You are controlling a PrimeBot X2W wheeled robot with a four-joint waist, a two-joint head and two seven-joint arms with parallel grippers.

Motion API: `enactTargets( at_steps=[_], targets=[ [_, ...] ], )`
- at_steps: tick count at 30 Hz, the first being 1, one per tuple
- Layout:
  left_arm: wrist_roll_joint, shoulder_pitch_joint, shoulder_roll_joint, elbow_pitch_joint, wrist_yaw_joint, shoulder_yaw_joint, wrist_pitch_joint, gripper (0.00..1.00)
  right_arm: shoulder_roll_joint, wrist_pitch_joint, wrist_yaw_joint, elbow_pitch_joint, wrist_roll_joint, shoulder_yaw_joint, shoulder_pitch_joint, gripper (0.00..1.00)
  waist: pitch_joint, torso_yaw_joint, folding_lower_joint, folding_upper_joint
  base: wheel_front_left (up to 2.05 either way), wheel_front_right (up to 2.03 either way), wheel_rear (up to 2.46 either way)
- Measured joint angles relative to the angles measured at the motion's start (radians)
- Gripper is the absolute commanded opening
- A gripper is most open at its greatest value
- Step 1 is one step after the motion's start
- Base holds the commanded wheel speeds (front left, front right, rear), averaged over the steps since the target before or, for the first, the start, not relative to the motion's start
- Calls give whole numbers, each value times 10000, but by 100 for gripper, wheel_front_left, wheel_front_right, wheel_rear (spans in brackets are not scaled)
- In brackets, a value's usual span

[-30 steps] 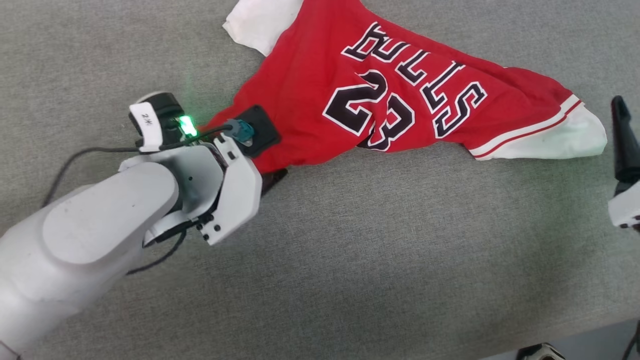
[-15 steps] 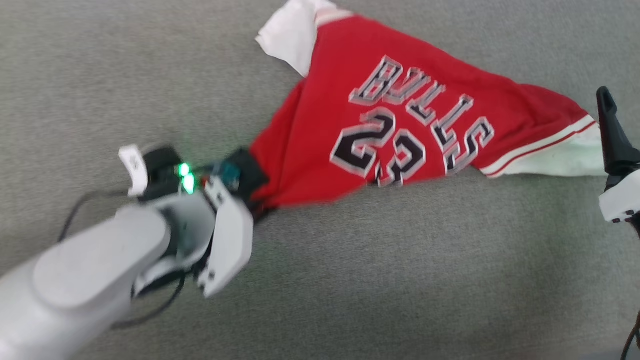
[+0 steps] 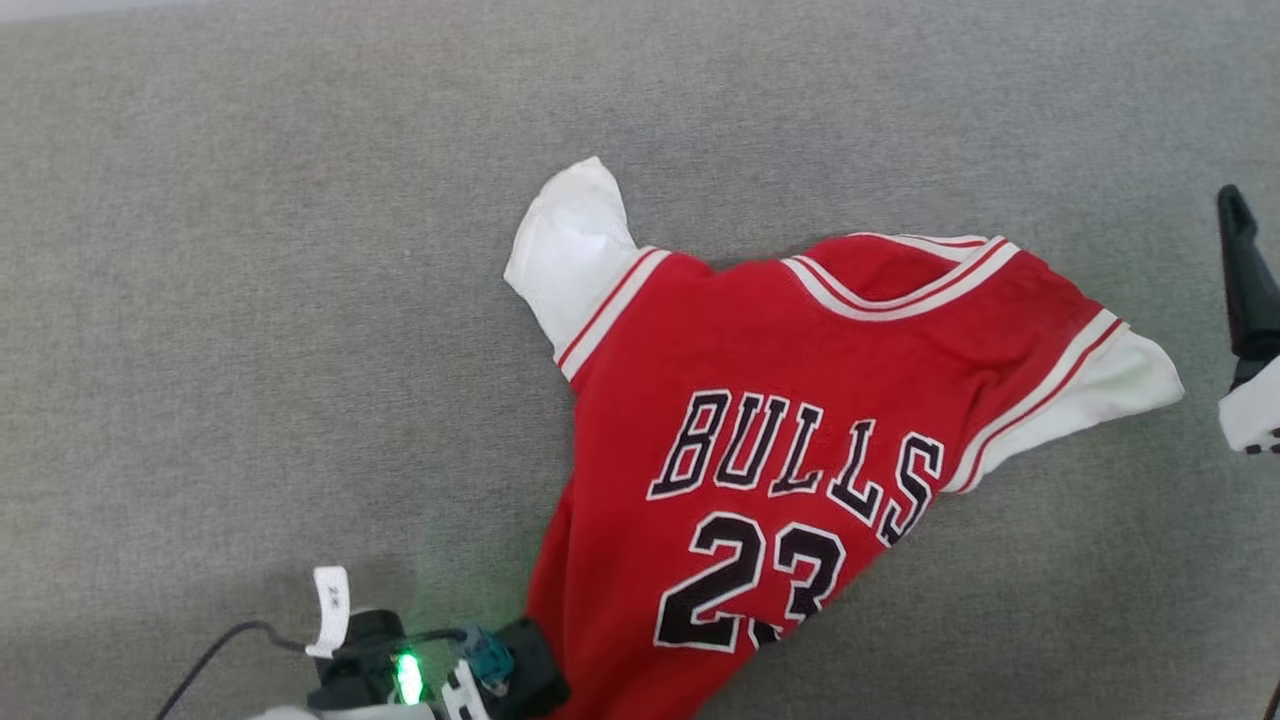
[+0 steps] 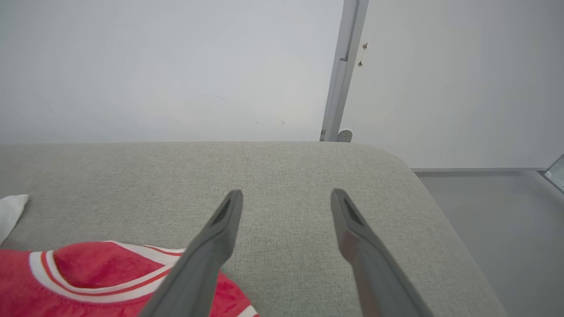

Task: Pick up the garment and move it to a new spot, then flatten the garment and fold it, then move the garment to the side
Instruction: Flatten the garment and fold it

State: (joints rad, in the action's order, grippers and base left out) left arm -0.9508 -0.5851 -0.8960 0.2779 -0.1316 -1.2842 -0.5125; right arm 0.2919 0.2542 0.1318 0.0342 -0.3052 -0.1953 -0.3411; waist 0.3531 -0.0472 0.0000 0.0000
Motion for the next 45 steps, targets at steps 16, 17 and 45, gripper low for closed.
enactTargets(
  at_steps=[16,17,45],
  targets=[
    [-598,-913,-326,311,0,1448,562,100,-79,146,0,236,-15,-94,50,100,229,18,0,0,0,0,0],
    [-840,-1191,-443,380,0,1666,546,100,-115,88,0,234,-15,-105,48,100,242,-1,0,0,0,0,0],
    [-4092,-6810,1941,-7279,0,1906,-3122,0,-899,-755,0,-236,2,291,-394,100,1566,-1690,0,0,0,0,0]
  ],
)
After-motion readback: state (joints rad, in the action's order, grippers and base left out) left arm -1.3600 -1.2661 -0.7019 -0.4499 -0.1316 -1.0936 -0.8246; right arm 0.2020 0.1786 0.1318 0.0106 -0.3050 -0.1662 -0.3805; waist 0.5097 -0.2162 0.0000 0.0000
